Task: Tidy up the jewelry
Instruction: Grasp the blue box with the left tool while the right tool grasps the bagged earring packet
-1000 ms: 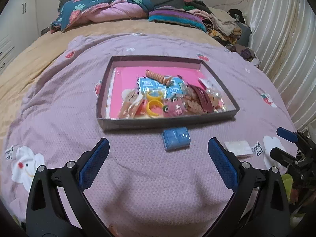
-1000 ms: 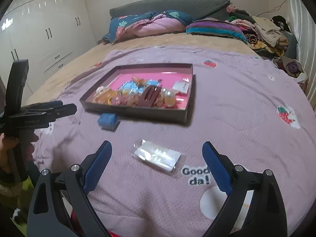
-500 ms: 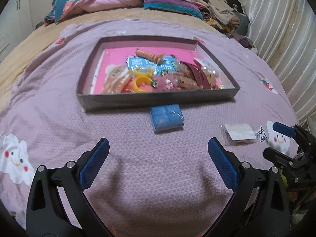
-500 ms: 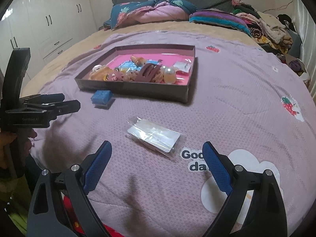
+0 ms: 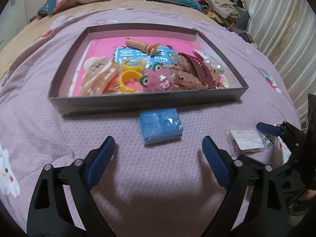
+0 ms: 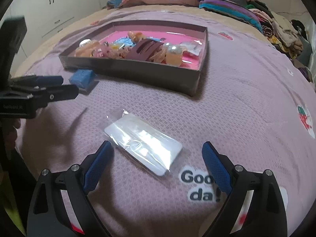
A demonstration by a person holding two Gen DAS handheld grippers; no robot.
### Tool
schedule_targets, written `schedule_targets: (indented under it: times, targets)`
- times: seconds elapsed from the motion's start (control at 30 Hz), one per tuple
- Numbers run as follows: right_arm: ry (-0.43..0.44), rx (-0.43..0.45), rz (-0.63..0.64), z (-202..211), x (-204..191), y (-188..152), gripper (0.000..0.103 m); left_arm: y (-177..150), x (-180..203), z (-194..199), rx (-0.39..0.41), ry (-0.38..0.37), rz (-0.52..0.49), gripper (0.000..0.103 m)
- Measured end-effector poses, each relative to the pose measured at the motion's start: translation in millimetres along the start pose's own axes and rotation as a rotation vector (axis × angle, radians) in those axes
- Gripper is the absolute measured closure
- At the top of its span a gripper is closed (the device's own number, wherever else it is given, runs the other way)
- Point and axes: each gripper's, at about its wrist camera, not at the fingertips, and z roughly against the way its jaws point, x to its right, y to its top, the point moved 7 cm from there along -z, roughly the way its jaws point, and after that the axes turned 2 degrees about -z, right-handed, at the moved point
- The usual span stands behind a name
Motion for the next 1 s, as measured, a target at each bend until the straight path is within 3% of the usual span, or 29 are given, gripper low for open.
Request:
schedule_targets:
  times: [0.2, 0.23, 0.37, 0.7, 1.0]
  targets:
    - [0.049, 0.015, 0.034, -0.2, -13.1, -1.5, 0.033, 4.9, 6.6, -11.8, -0.014, -0.011, -0.004, 0.046]
    - [0.067, 0.015, 0.029, 1.2, -15.1, -2.4, 0.043, 5.8, 7.9, -13.1, -0.014, -0.010, -0.005, 0.048]
    - [0.121, 0.021, 0.013, 7.5, -22.4, -5.0, 0.045, 7.5, 6.6, -15.5, -0.010, -0.003, -0.006, 0.066]
    - [0.197, 0.036, -0.010, 25.3, -43.8, -8.3, 0.046, 1.7, -7.7, 5.8, 0.023, -0.017, 0.011, 0.066]
    - [0.204, 0.066, -0.003, 38.0, -57.0, 0.3, 0.046, -1.8, -38.2, 35.7, 0.069, 0.007, 0.053, 0.066]
